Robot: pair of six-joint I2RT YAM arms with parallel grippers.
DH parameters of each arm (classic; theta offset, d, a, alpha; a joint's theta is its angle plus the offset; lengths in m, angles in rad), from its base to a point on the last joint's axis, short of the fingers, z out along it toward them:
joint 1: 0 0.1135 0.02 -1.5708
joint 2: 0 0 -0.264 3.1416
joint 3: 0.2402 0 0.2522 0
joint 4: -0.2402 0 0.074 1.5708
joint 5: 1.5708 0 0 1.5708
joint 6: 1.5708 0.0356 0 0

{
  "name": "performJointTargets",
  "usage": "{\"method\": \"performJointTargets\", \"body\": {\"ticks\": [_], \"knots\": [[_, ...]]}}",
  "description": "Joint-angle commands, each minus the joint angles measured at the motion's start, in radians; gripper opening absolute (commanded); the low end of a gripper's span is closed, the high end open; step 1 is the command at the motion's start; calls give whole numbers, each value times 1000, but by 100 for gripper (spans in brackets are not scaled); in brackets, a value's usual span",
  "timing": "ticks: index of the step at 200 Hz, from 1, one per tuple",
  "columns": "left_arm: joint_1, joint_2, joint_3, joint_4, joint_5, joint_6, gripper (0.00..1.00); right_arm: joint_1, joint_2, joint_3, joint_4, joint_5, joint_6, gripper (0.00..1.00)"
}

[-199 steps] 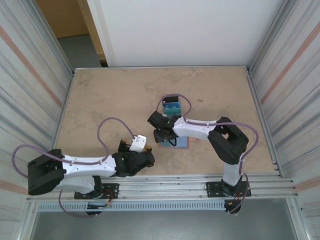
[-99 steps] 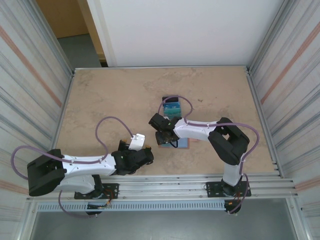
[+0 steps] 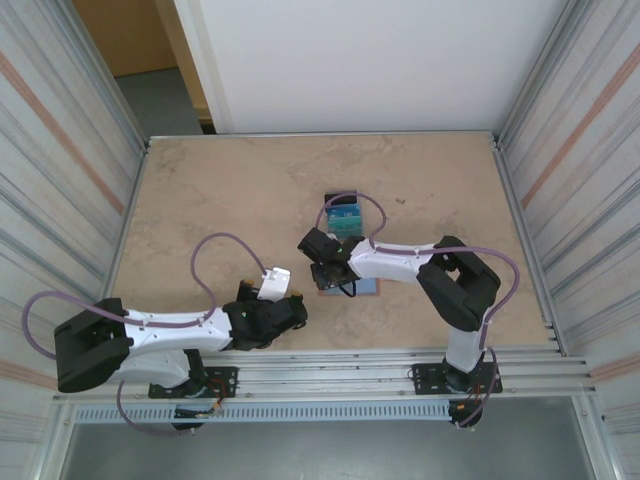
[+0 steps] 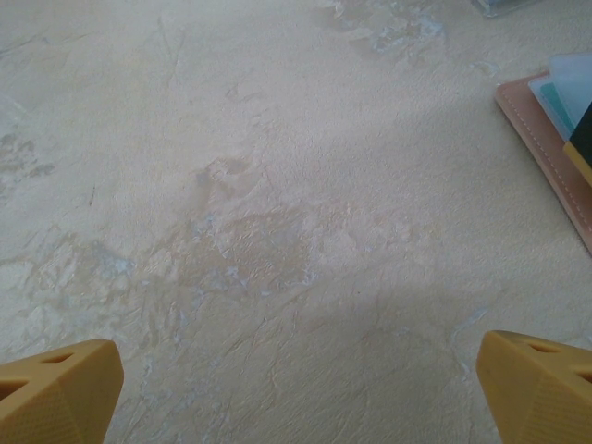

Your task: Take the credit cards out of the card holder

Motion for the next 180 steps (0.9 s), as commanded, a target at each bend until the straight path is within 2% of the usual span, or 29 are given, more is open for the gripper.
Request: {"method": "performJointTargets", "body": {"ticks": [1,55,114,180], "knots": [[10,-7,22,-20,-13,1,99,2,-36,-33,-9,-30,-2,31],[10,-16,49,-48,-9,13,99,2,-91,-66,43,-112,6,31],[9,-45,59,-63,-8,24,99,-27,-106,-69,5,-79,14,36],[10,-37,61,-77,-5,21,99,-26,-100,-64,-16,-56,16,26]]}}
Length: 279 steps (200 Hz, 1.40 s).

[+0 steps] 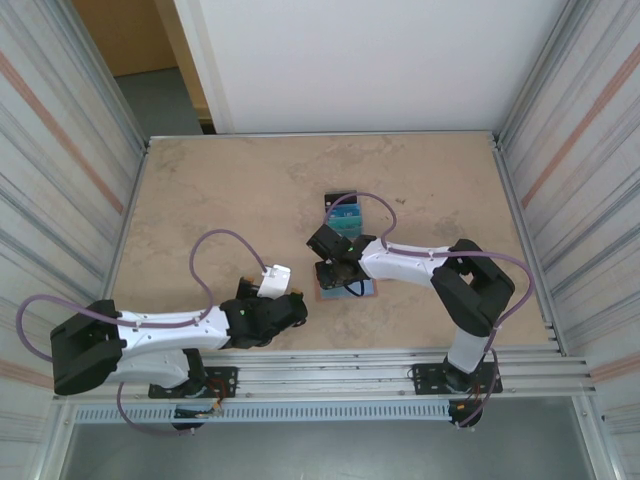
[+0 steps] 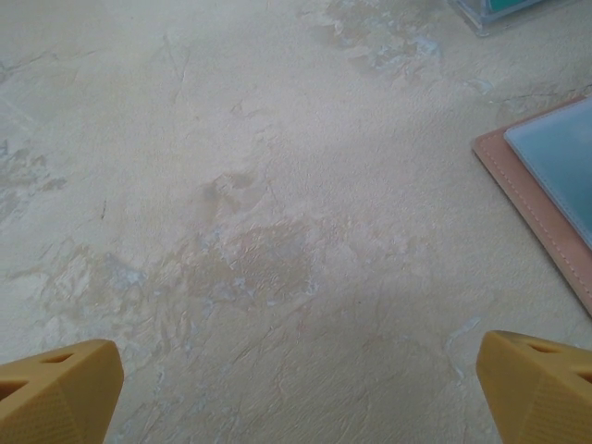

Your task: Take the credit cards out of the card holder

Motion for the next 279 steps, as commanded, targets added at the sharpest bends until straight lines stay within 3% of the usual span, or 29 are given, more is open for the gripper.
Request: {"method": "performJointTargets", "body": {"ticks": [1,31,63,197,227,279], "knots": [[7,-10,29,-27,-5,3,99,3,-25,-10,-36,33,15,26],[6,-12,28,-27,-6,-2,99,16,-29,-10,-30,23,6,29],[12,-6,29,-42,-1,-25,99,34,-18,-9,-23,10,7,41],[35,-5,32,-41,22,-27,99,58,30,-41,-35,-13,22,57],[37,0,40,-42,24,-19,99,60,40,-48,-36,-19,23,57],[38,12,59,-30,25,11,99,50,46,-50,-42,0,19,44]]}}
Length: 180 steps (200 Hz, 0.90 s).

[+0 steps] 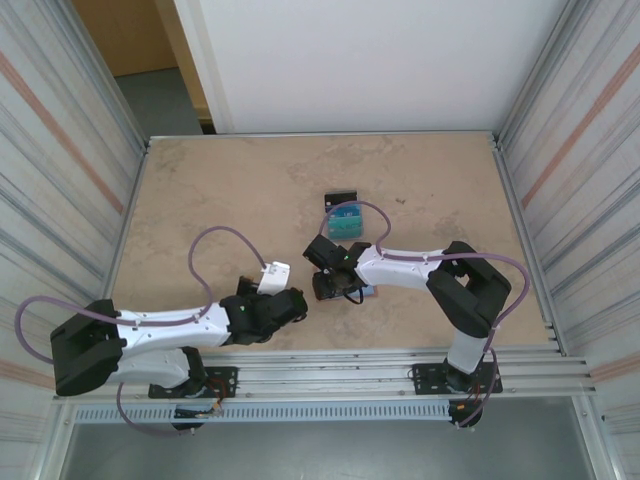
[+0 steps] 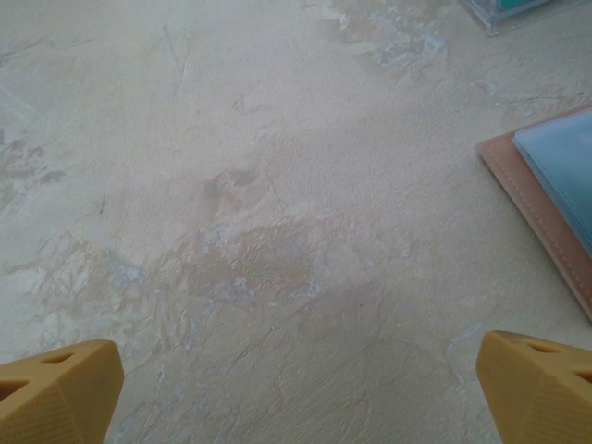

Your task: Take the credit cards out of the card holder

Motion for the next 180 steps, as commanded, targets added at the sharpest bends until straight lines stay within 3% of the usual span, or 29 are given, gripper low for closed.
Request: {"method": "performJointTargets", "body": {"ticks": [1,66,96,157,180], "knots": [[9,7,30,-3,-9,19,99,0,32,-23,-28,1,18,44],[9,-19,55,-11,-11,40,99,-3,-31,-27,41,-113,15,24],[22,-21,74,-7,-11,50,99,-3,-50,-20,21,-88,27,24],[56,-25,86,27,11,61,99,-23,-58,-1,-94,65,55,34],[57,-32,86,20,8,58,99,-29,-68,1,-94,70,48,28]]}}
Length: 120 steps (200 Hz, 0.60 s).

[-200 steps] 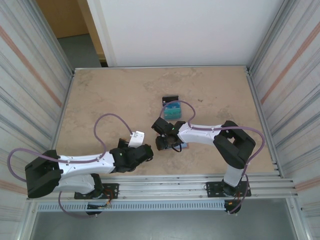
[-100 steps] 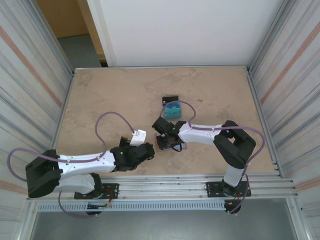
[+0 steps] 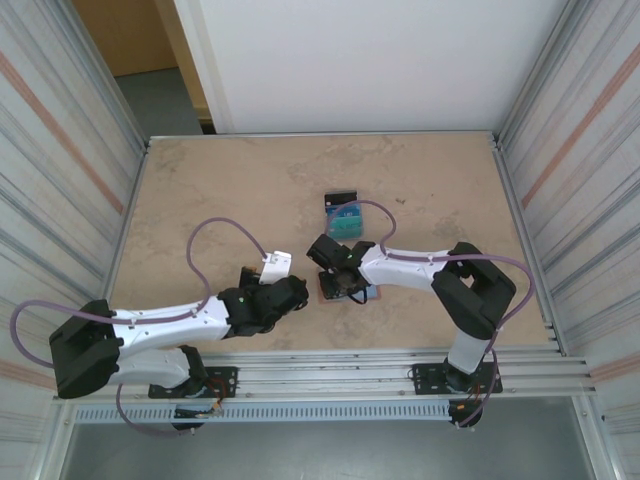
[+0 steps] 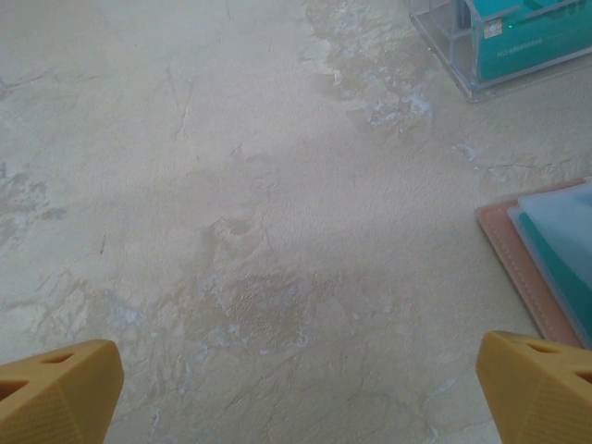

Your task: Take the credit cards out of the card holder

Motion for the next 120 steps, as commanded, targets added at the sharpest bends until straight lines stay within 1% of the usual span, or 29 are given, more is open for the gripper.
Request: {"method": "performJointTargets", "body": {"ticks": [1,13,24,78,120], "knots": [[6,-30,22,1,-10,9,99,-12,-38,13,-44,48,18,27],[8,-34,22,1,-10,9,99,-20,-41,15,-46,46,16,25],[11,-38,22,1,-10,9,99,-23,-46,12,-46,50,15,25],[14,-45,21,-1,-10,17,99,-52,-88,-5,-73,89,17,33],[18,-42,24,2,-10,20,99,-81,-119,-34,-86,112,29,35]]}}
